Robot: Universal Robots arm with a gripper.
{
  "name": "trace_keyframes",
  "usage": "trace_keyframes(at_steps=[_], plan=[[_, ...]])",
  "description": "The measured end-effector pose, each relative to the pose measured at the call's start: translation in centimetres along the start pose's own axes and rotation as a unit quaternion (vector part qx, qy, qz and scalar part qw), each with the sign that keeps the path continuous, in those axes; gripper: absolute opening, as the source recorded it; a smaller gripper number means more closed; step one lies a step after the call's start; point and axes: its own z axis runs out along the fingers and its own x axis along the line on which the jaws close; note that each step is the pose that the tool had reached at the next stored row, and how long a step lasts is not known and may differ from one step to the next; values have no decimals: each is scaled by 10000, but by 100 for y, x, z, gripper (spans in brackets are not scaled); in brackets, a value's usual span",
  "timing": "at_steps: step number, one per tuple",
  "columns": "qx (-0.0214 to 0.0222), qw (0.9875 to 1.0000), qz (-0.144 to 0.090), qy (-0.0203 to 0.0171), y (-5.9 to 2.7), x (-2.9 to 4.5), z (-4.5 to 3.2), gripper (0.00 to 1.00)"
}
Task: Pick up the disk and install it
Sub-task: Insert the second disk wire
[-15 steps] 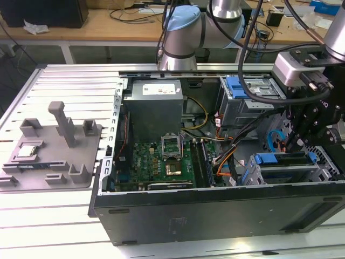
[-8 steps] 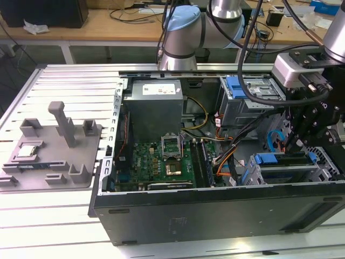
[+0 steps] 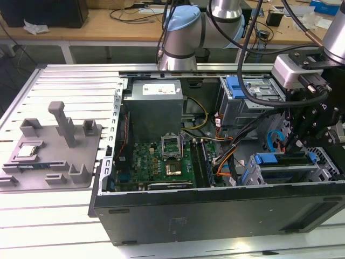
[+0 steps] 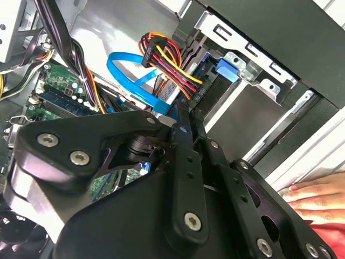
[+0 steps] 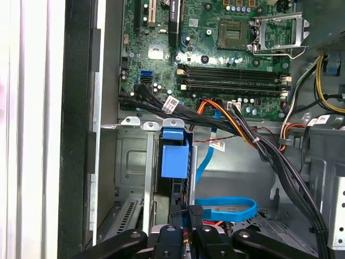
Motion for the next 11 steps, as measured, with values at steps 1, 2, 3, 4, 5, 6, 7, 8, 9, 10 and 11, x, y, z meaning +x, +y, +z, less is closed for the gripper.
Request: trace_keyframes(at_steps=[1,2,3,4,5,6,7,8,9,10,11], plan=[[0,10000,0,0,0,0,1,16],[0,10000,0,0,0,0,2,16],[0,10000,0,0,0,0,3,16],[0,10000,1,0,0,0,5,16],[0,10000,1,0,0,0,6,16],[0,10000,0,0,-1,0,8,16],[0,10000,0,0,-1,0,10,16],[0,10000,0,0,-2,0,11,16],[0,10000,0,0,-3,0,14,16],[0,10000,0,0,-3,0,18,16],[0,10000,0,0,-3,0,20,16]])
